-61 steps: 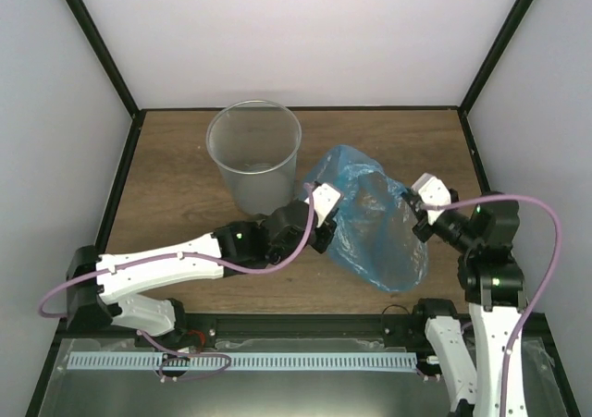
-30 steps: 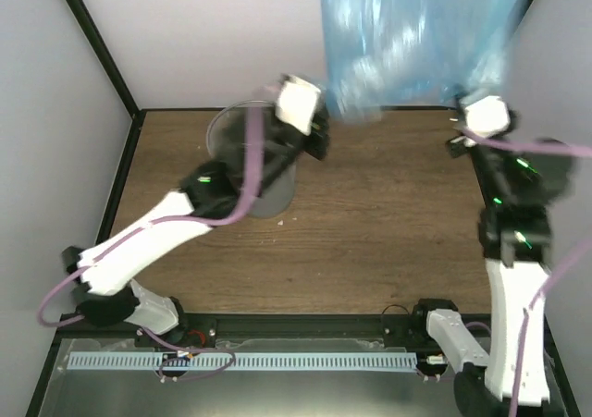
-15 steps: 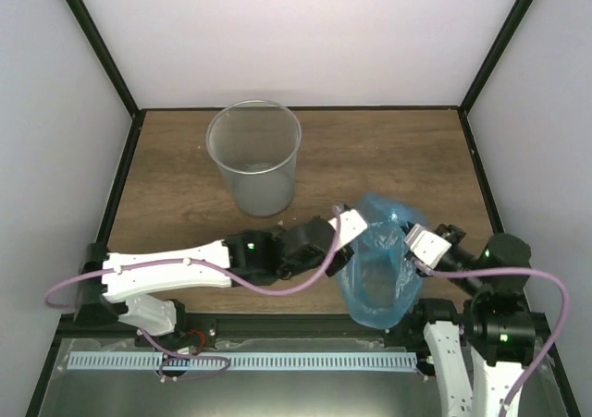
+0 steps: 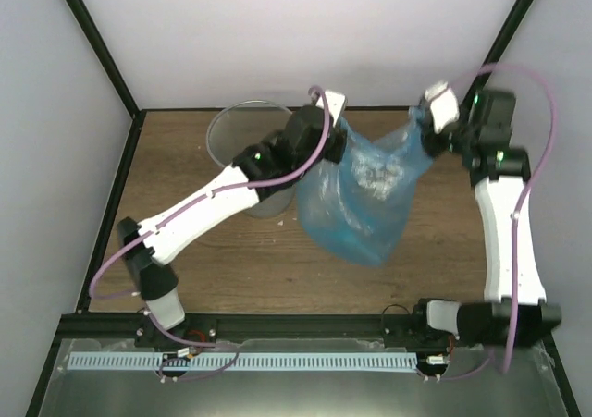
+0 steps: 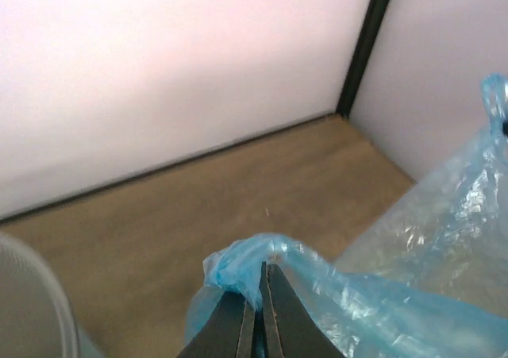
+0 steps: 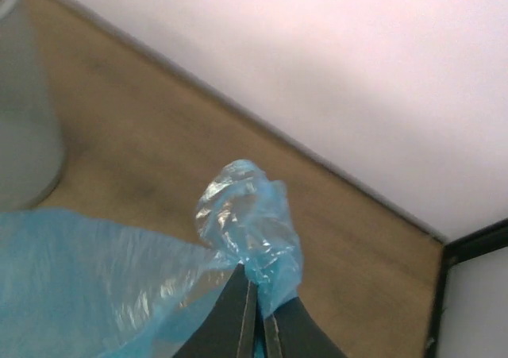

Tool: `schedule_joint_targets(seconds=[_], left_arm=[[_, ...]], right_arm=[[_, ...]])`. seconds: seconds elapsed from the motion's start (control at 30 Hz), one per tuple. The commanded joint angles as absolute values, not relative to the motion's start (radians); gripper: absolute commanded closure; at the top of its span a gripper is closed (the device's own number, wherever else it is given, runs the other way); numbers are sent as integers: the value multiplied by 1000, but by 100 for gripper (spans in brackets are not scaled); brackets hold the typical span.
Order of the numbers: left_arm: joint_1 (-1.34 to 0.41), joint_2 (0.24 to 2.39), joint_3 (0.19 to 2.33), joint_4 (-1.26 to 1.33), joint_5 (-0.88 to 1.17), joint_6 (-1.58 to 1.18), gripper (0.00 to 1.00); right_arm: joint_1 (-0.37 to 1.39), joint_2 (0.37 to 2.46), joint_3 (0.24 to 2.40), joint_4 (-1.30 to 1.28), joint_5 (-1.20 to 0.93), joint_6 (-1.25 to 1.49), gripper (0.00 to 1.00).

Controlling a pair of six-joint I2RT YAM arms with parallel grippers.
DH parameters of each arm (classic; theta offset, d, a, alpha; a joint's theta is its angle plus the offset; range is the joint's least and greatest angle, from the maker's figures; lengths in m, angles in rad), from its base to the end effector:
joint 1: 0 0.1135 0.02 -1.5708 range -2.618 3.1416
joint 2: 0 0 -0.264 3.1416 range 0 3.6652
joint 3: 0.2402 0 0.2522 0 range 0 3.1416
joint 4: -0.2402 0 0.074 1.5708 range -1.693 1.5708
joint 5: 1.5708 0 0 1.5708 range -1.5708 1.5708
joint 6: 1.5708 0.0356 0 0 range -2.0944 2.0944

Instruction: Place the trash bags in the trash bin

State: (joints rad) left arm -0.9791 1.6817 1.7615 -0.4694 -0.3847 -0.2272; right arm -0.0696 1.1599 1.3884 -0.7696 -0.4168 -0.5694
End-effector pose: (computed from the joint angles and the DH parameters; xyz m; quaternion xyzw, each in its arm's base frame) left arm 0.2273 -0.3143 0.4146 0.2003 0.7974 -0.1793 0.5402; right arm 0.2313 -0.0017 0.4146 -0.3093 0.7999 0.0196 0.5139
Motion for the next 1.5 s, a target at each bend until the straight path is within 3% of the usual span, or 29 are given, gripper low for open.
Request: schedule_joint_targets(seconds=[0.0,0.07,0.13,0.2,0.3,0.37,0.53,0.7,0.9,1.07,1.23,1.47], left_arm=[[-960,1773,2116,-578,-373,-135,96],[-971,1756,2223,-575,-340,-100,96],[-1002,1693,2216,-520,-337,-46,96],[-1049,1601,2103,-416,-382,18,96],[-1064,1485,1807,-189,-443,56,96],[-1059,1499,1692,-96,-479,101,96],[-1054,1662,1766,-266,-485,81,96],[-1064,1541,1568,-217,-392,-4,96],[-1066,1372,1369,-163,-339,-109,96],[-1066,1318,1338,-205,-242,-139,96],[-1067,1320,1319,-223,-233,-138,96],[-1067,1454,1305,-292,-195,-179,96]], right_arm=[[-72,1348,1876,-784,-348,-430,99],[-72,1370,2076,-795,-372,-405,99],[-73,1320,2140,-743,-412,-408,99],[-71,1190,2007,-602,-414,-414,99],[-72,994,1634,-343,-388,-444,99],[-72,962,1445,-297,-351,-461,99],[-72,1046,1328,-473,-311,-454,99],[-72,835,1138,-464,-428,-505,99],[-72,765,1150,-702,-506,-465,99],[-72,721,1127,-778,-572,-428,99],[-72,807,1104,-794,-481,-372,99],[-72,1060,1075,-969,-568,-481,99]])
